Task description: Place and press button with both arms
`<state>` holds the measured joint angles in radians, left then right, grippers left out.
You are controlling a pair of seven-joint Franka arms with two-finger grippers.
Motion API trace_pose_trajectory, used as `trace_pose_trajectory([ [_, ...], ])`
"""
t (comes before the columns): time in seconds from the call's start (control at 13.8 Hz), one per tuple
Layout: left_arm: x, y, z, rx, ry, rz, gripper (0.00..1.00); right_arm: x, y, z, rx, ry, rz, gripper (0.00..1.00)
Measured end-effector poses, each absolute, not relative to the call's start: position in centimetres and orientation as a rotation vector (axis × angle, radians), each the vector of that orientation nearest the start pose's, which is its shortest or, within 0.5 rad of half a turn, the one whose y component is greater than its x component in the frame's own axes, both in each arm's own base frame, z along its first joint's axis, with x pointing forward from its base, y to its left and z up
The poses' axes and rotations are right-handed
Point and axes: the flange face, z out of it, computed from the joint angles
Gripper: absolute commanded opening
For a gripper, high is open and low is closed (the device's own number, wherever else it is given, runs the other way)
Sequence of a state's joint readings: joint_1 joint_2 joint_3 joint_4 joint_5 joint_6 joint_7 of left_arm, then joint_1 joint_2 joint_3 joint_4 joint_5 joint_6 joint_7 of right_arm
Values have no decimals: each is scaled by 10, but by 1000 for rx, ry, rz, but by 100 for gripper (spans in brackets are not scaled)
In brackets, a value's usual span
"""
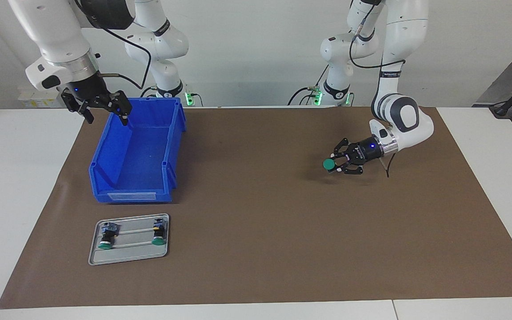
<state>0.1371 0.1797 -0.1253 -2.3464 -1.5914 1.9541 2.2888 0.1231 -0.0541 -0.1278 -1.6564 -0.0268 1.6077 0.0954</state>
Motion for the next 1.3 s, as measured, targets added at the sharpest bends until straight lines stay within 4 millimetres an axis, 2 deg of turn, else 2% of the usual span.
trace_pose_trajectory([
  [0.22,502,-78,251,1758,-1003,1151,0,540,-7,617,-3157,156,-9,100],
  [0.43,505,-95,248,1778,-916,1237,0,540,-7,617,-3157,156,-9,100],
  [0.65,505,-97,242,1780,-903,1266,0,540,-7,617,-3157,156,-9,100],
  [0.94,498,-101,220,1696,-927,1290,0,540,-7,617,-3157,156,-9,100],
  [1.3,490,-107,216,1621,-912,1297,0,540,-7,617,-3157,156,-9,100],
])
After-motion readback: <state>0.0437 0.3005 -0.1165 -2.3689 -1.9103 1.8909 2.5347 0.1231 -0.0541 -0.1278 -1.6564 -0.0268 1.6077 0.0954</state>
